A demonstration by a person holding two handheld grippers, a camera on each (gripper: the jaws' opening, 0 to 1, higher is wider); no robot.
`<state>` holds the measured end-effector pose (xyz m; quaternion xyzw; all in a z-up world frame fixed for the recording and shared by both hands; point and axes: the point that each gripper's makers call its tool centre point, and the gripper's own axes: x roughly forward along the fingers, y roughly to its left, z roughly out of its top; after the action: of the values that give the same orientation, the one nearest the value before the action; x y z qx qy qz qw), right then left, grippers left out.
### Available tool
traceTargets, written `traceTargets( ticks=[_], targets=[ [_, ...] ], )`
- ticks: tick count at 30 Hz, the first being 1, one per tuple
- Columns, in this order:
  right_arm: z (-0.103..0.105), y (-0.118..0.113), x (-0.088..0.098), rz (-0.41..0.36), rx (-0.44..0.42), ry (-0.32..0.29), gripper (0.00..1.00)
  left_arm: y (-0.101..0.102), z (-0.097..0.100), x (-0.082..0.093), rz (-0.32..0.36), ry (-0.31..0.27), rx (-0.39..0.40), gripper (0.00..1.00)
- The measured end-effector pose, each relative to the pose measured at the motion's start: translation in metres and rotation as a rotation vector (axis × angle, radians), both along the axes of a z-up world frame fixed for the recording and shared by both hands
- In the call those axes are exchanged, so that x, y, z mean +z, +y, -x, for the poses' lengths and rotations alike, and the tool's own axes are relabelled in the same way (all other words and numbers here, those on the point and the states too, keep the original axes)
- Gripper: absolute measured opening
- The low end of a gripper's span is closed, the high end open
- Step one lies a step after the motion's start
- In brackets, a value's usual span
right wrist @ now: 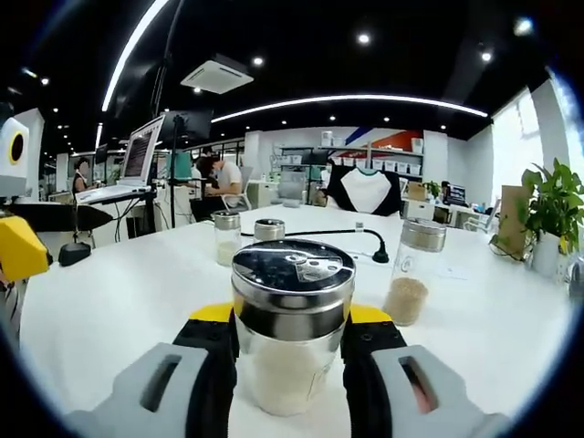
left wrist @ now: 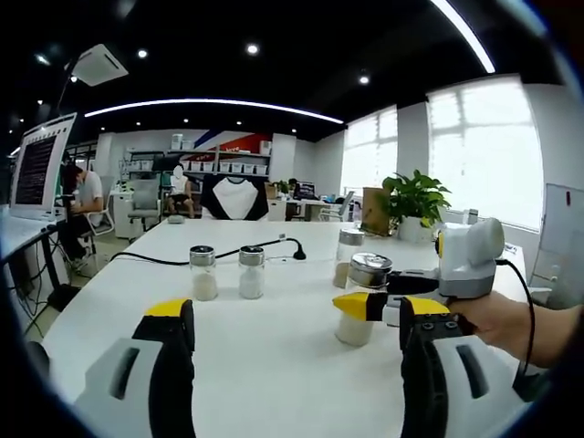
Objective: Rotate the seasoning bottle until the label or dispensing opening points toward the visible target arrow and the bottle remains upright within the marked orientation range
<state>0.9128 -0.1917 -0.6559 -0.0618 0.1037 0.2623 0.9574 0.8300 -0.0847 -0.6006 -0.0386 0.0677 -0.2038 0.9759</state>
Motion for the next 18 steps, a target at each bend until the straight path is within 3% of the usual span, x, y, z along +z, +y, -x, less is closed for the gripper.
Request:
traceTargets(
  ticks=[2, 5, 9, 13, 18],
  targets=[
    [0.001, 0.0, 0.005, -0.05, 0.006, -0.004, 0.46, 0.001, 0.0, 0.0, 0.001, 0.0, 0.002, 0.98],
    [0.003, -0.001, 0.01, -0.055, 0.016, -0.014, 0.5, 0.001, 0.001, 0.0, 0.009, -0.002, 0.001, 0.98],
    [0.01, 0.004, 0.019, -0.081, 0.099, -0.048, 0.6, 0.001, 0.001, 0.002, 0.019, -0.007, -0.001, 0.98],
    [0.012, 0.001, 0.017, -0.052, 0.137, -0.037, 0.63, 0.0, 0.001, 0.002, 0.023, -0.004, -0.004, 0.98],
    [0.014, -0.002, 0.018, -0.07, 0.215, -0.02, 0.64, -0.001, 0.002, 0.003, 0.022, -0.007, -0.006, 0.98]
  ],
)
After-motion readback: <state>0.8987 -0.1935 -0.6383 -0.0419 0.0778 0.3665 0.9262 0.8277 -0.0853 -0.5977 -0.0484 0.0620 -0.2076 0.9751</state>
